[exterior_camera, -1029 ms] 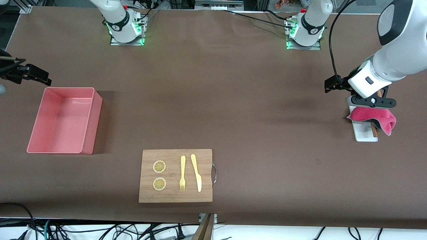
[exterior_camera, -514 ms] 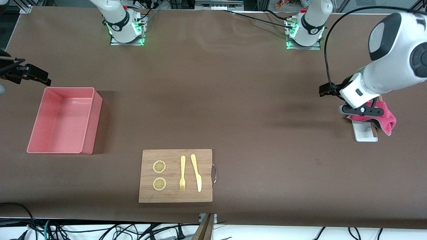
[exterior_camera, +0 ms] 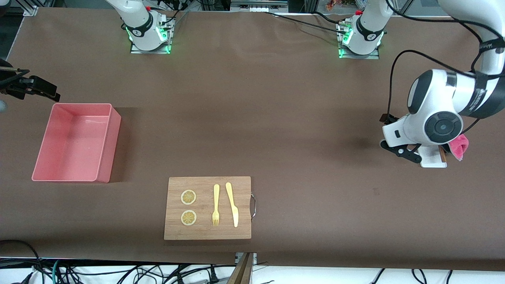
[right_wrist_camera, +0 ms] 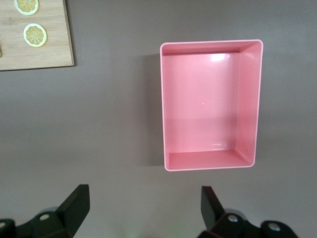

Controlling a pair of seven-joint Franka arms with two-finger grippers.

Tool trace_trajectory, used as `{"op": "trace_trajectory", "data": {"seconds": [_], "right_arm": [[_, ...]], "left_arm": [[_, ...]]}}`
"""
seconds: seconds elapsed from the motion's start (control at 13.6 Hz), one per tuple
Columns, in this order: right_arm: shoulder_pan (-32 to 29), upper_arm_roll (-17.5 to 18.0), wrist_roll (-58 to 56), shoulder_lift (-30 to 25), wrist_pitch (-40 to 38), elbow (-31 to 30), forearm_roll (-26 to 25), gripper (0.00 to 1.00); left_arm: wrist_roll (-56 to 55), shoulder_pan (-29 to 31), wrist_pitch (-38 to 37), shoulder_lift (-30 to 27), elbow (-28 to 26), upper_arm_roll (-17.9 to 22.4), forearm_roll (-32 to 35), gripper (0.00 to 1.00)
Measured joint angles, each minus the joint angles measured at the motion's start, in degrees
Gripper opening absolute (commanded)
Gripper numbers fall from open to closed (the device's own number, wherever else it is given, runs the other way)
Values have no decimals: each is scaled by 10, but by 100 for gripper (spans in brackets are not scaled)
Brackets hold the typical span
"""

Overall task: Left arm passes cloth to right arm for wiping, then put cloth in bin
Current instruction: 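Lower the left gripper and grasp the pink cloth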

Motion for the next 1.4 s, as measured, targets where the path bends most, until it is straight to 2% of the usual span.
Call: {"op": "trace_trajectory", "data": {"seconds": [0.37, 0.51, 0.73, 0.88, 1.1, 1.18, 1.25, 1.32, 1.4], "right_arm": [[-1, 0, 0, 0, 0, 0, 0, 99], [-1, 0, 0, 0, 0, 0, 0, 99], [-1, 0, 0, 0, 0, 0, 0, 99], [-1, 0, 0, 0, 0, 0, 0, 99], [-2, 0, 0, 0, 0, 0, 0, 99], [-2, 0, 0, 0, 0, 0, 0, 99], [-2, 0, 0, 0, 0, 0, 0, 99], [-2, 0, 0, 0, 0, 0, 0, 99], [-2, 0, 0, 0, 0, 0, 0, 99]], "left_arm": [[173, 14, 21, 69, 1, 3, 93, 100], [221, 29, 56, 87, -5, 3, 134, 100], [241, 45, 118, 96, -43, 4, 188, 100], [241, 62, 158, 96, -73, 5, 196, 100], [260, 123, 228, 96, -114, 6, 197, 100], [265, 133, 238, 96, -120, 6, 197, 92], [269, 136, 241, 96, -122, 5, 197, 54], [276, 135, 242, 96, -122, 4, 197, 30], [282, 134, 242, 96, -122, 2, 197, 18]]}}
